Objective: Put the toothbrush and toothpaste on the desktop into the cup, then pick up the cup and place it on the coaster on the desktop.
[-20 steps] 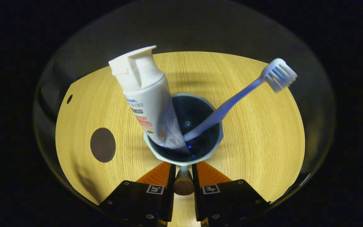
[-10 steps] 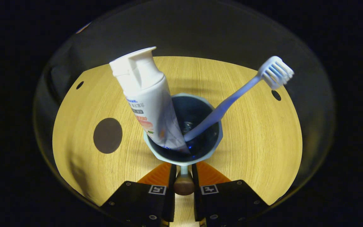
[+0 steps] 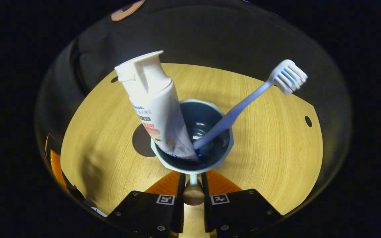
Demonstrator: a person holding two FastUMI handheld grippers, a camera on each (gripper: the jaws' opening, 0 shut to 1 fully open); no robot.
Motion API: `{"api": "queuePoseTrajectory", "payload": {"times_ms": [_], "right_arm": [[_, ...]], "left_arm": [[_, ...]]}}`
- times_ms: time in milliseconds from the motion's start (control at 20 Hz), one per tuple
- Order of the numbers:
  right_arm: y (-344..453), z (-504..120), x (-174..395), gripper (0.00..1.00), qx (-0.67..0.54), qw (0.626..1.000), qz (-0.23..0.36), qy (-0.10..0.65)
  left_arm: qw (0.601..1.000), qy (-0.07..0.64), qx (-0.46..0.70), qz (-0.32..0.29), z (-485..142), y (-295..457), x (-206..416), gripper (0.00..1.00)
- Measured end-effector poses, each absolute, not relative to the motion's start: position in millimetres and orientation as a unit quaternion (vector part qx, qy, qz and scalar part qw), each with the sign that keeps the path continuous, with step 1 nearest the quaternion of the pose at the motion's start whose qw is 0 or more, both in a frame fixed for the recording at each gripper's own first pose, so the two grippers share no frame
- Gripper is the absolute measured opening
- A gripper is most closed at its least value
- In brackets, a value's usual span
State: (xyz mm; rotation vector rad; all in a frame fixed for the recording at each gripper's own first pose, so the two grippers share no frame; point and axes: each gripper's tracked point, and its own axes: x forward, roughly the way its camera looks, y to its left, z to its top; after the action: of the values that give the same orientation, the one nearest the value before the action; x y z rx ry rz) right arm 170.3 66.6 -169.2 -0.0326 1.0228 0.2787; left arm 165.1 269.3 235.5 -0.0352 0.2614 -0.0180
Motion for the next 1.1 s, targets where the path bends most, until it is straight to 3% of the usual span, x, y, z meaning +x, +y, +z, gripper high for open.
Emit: {"api": "queuePoseTrajectory", "payload": {"times_ms": [300,800,1100], "right_arm": [[66,-164,179,0.24,-0.051,0.866,0.17,0.468],[65,-162,177,0.24,-0.061,0.841,0.197,0.501],[55,-142,172,0.39,-0.019,0.846,0.216,0.487]], "left_arm": [[0.99,0.138,-0.024,-0.003,227,279,153,0.98],[0.988,0.148,-0.031,0.019,214,299,144,0.98],[0.987,0.152,-0.053,0.008,209,285,147,0.98]]}}
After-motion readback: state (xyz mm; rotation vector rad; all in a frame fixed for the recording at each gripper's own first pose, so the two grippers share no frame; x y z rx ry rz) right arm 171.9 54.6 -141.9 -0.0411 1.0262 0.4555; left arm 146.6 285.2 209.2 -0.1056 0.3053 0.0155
